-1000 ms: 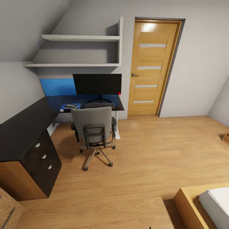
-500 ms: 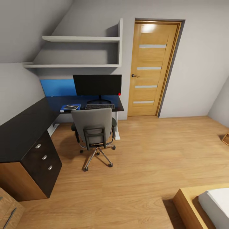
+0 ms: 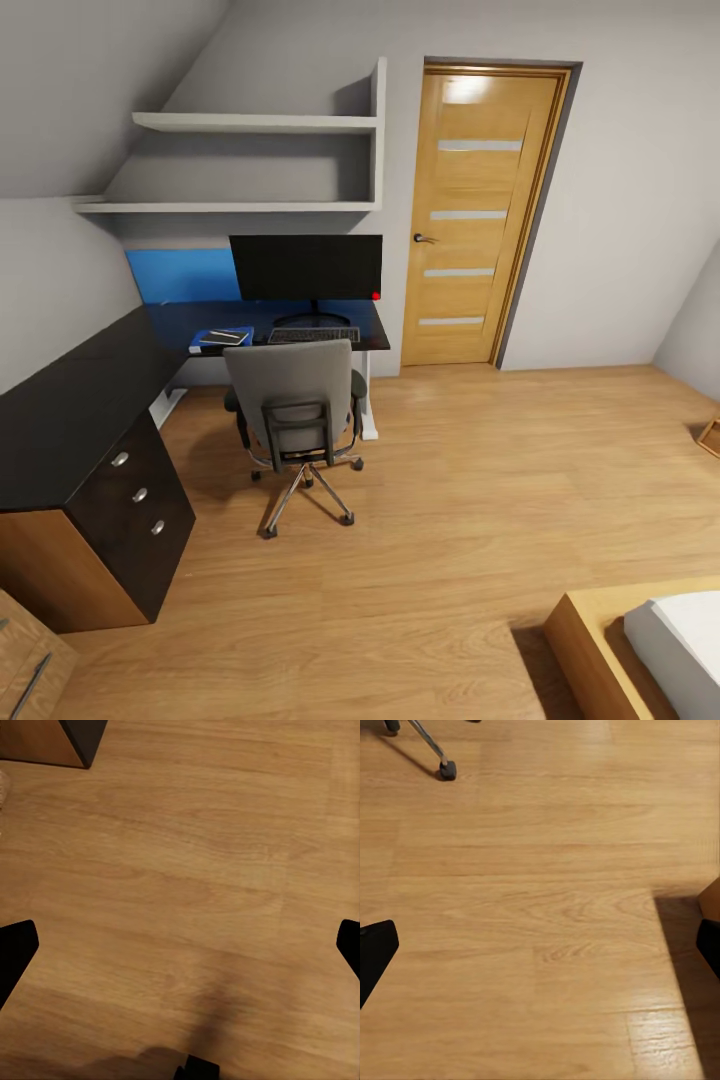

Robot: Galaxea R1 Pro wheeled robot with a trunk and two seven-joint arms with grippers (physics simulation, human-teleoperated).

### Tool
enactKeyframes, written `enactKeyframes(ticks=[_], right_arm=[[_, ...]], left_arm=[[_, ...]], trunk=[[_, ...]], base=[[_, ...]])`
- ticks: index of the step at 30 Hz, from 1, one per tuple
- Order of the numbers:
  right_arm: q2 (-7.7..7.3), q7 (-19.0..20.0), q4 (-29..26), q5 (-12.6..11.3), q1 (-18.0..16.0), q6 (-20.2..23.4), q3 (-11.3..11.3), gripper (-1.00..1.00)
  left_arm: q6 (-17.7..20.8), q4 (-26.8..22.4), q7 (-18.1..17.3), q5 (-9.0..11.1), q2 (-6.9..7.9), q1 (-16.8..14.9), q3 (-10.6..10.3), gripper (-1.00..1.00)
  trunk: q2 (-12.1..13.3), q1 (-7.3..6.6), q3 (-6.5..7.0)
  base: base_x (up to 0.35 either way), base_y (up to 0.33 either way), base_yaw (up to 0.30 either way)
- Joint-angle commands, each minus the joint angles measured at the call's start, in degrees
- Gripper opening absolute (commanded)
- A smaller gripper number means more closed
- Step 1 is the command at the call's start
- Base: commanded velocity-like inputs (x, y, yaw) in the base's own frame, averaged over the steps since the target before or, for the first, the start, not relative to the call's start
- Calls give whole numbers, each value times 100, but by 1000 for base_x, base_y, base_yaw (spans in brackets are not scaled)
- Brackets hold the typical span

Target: In the bedroom, organize the workspace by keeping the computer under the desk, ensuring the monitor is on the desk, placing the keyboard on the desk next to the monitor, placing the mouse on the desk next to the keyboard, moving the folder from the swivel chair onto the desk next to the mouse, stacking the notebook on top of the folder with the pen on top of the notebook, and positioning the swivel chair next to the desk.

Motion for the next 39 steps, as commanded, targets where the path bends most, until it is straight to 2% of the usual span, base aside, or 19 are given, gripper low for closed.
enactKeyframes(ticks=[1,9,10,15,39], right_arm=[[-2,-45,11,-4,-3,-13,50,100],[-11,-42,11,-4,-1,-12,61,100],[-15,-43,11,-4,-2,-12,63,100],[-22,-46,11,-4,1,-12,59,100],[-21,-47,11,-4,-3,-12,64,100]], left_arm=[[-17,3,-14,6,-3,-3,35,100],[-11,107,-21,5,-16,-3,35,100],[-6,374,-22,8,-16,-3,35,100],[-4,611,-20,4,-11,-3,35,100],[-3,688,-22,7,-10,-3,35,100]], trunk=[[-3,0,-6],[-3,0,-6],[-3,0,-6],[-3,0,-6],[-3,0,-6]], base=[[0,0,0],[0,0,0],[0,0,0],[0,0,0],[0,0,0]])
